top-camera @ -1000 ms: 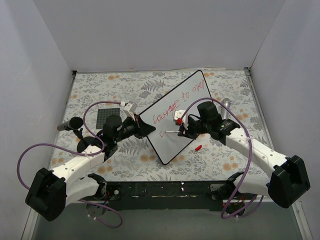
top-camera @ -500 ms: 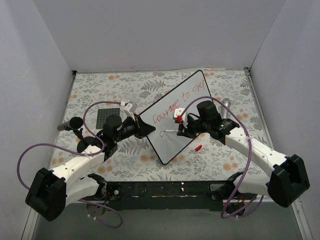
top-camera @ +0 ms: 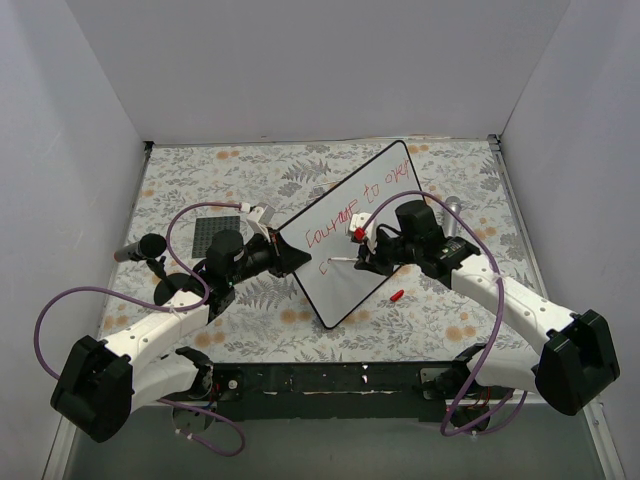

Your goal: Write a sentence on the whiteboard

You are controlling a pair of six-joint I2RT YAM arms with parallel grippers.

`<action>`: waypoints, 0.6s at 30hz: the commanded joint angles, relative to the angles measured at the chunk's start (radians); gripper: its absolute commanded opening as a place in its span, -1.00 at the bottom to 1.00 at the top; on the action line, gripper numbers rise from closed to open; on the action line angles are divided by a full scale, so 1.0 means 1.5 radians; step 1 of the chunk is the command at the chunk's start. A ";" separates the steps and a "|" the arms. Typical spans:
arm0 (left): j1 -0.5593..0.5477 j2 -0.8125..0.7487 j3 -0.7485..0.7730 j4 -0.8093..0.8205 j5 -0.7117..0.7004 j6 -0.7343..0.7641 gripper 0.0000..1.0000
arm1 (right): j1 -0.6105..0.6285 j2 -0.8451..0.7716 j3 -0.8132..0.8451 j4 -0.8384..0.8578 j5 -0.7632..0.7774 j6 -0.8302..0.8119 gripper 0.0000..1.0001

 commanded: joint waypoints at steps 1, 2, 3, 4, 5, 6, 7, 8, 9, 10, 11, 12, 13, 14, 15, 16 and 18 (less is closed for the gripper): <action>-0.002 -0.015 0.002 0.039 0.008 0.015 -1.00 | -0.012 -0.014 0.022 0.045 0.031 0.010 -0.97; -0.002 -0.014 0.003 0.039 0.007 0.015 -1.00 | -0.013 -0.013 0.022 0.045 0.032 0.011 -0.97; -0.002 -0.013 0.002 0.040 0.007 0.015 -1.00 | -0.013 -0.011 0.022 0.045 0.033 0.011 -0.97; -0.002 -0.014 0.003 0.040 0.007 0.015 -1.00 | -0.014 -0.011 0.021 0.044 0.036 0.012 -0.97; -0.003 -0.013 0.003 0.039 0.007 0.015 -1.00 | -0.015 -0.011 0.020 0.045 0.037 0.012 -0.97; -0.002 -0.014 0.002 0.039 0.006 0.015 -1.00 | -0.015 -0.011 0.019 0.045 0.039 0.012 -0.97; -0.002 -0.014 0.003 0.039 0.007 0.016 -1.00 | -0.016 -0.011 0.017 0.045 0.040 0.011 -0.97; -0.003 -0.015 0.003 0.038 0.006 0.016 -1.00 | -0.017 -0.012 0.016 0.045 0.041 0.010 -0.97; -0.002 -0.014 0.003 0.038 0.005 0.017 -1.00 | -0.017 -0.014 0.013 0.045 0.041 0.007 -0.97; -0.002 -0.016 0.002 0.037 0.004 0.018 -1.00 | -0.017 -0.018 0.009 0.045 0.043 0.006 -0.97; -0.002 -0.016 0.003 0.035 0.003 0.019 -1.00 | -0.018 -0.020 0.004 0.045 0.043 0.003 -0.97; -0.003 -0.017 0.003 0.035 0.003 0.020 -1.00 | -0.018 -0.024 -0.001 0.044 0.044 0.001 -0.97; -0.002 -0.017 0.003 0.035 0.002 0.019 -1.00 | -0.018 -0.028 -0.004 0.043 0.045 -0.001 -0.97; -0.002 -0.018 0.003 0.035 0.003 0.020 -1.00 | -0.018 -0.030 -0.009 0.040 0.046 -0.005 -0.97; -0.002 -0.018 0.003 0.033 0.003 0.020 -1.00 | -0.018 -0.032 -0.012 0.039 0.048 -0.007 -0.97; -0.002 -0.018 0.003 0.033 0.003 0.021 -1.00 | -0.019 -0.034 -0.014 0.038 0.049 -0.009 -0.97; -0.002 -0.017 0.002 0.033 0.003 0.020 -1.00 | -0.018 -0.035 -0.019 0.033 0.046 -0.014 -0.97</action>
